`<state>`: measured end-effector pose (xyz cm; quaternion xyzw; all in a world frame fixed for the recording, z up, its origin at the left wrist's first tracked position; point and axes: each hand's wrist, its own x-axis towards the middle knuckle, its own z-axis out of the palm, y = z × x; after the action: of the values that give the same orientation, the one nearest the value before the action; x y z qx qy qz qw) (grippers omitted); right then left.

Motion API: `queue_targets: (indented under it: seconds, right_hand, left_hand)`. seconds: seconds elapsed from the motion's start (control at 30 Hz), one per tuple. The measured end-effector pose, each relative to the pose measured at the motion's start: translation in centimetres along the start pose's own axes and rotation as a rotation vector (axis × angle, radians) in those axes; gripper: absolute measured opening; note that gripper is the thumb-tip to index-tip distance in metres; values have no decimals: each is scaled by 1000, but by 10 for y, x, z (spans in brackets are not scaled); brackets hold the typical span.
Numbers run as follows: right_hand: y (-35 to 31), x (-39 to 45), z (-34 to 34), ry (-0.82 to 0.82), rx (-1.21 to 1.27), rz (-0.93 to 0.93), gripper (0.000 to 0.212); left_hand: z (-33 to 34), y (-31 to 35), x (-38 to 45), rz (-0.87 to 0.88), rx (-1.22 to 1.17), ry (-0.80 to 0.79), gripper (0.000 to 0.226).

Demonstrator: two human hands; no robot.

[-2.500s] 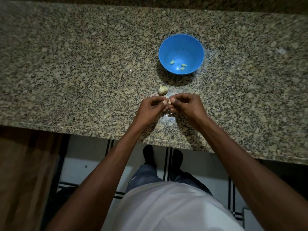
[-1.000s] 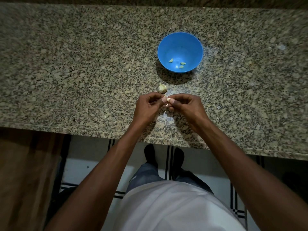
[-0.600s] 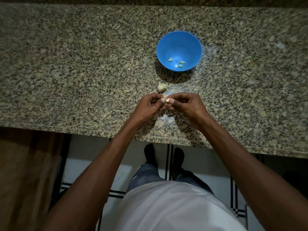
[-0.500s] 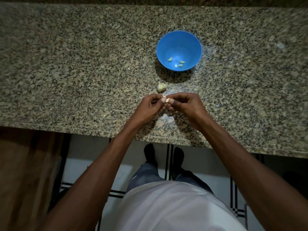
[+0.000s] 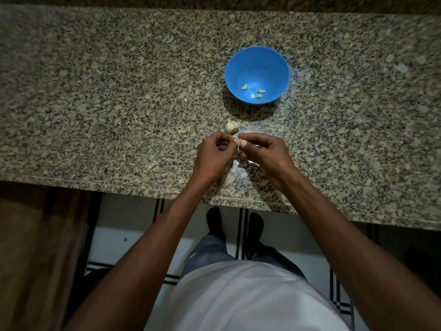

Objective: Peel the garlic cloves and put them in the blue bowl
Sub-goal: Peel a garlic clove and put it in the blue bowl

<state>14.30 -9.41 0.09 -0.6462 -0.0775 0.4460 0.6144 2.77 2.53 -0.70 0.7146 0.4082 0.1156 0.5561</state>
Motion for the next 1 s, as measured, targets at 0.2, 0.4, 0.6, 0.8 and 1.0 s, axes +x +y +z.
queue_targets:
  seconds: [0.2, 0.4, 0.6, 0.8, 1.0]
  right_hand:
    - [4, 0, 2, 57, -1, -58, 23]
    - [2, -3, -2, 76, -15, -84, 20]
    - [0, -2, -7, 73, -110, -124, 19]
    - [-1, 1, -12, 44, -181, -148, 22]
    - [0, -1, -11, 50, -288, -253, 20]
  left_hand:
    - [3, 1, -1, -34, -74, 31, 13]
    - [0, 2, -5, -20, -167, -31, 18]
    - [-5, 7, -5, 4, -137, -99, 28]
    - [-8, 10, -4, -14, -169, -150, 29]
    - [-11, 9, -5, -3, -209, -181, 23]
